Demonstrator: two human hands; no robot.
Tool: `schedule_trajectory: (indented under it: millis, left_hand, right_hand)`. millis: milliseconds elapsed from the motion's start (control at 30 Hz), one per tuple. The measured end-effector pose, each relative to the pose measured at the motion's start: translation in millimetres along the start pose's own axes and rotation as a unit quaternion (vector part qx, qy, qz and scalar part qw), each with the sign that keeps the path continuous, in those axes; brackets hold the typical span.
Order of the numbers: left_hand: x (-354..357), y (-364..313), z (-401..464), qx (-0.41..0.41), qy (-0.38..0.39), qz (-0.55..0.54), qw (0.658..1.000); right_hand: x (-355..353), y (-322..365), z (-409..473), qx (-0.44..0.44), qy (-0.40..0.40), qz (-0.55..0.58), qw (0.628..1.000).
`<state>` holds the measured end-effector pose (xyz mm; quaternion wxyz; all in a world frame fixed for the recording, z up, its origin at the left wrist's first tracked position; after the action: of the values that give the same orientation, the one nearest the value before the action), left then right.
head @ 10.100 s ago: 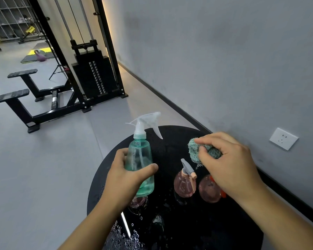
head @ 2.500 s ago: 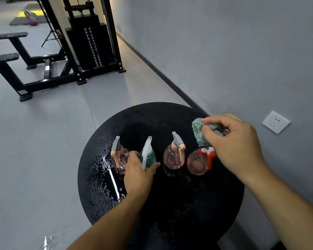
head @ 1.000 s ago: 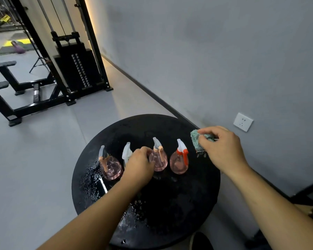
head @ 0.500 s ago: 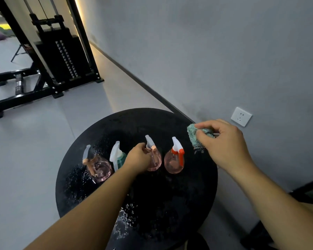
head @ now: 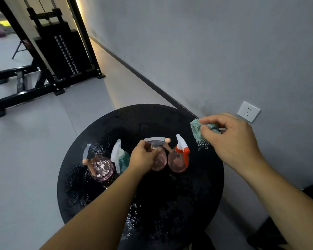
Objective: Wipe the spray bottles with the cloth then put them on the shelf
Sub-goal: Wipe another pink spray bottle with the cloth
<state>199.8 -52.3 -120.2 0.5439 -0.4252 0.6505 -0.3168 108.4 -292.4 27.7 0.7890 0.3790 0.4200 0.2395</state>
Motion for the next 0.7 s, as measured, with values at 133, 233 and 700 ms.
schedule_trajectory:
  millis: [133,233,700]
  left_hand:
    - [1,8,-4,-0.014,-0.006,-0.030,0.999]
    - [-1,9,-5,0.005,0.002,-0.062,0.998]
    - [-5,5,-15,0.082,0.006,-0.016,0.997]
  right_hand:
    - [0,1,0,-0.004,0.001,-0.003,1.000]
    - [0,2,0,-0.006,-0.001,-0.001,1.000]
    - [3,7,1,-0.012,0.000,0.004,1.000]
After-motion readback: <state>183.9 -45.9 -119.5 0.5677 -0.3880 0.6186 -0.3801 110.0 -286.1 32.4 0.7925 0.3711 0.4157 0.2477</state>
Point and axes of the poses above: each hand's wrist, its own z-axis towards the middle knuckle, its own x-axis out of the palm, y = z × x, the point moved 6 cm from there along z, towards the middle knuckle, and after that the axes turned 5 degrees about -y, right-handed, at the moved point
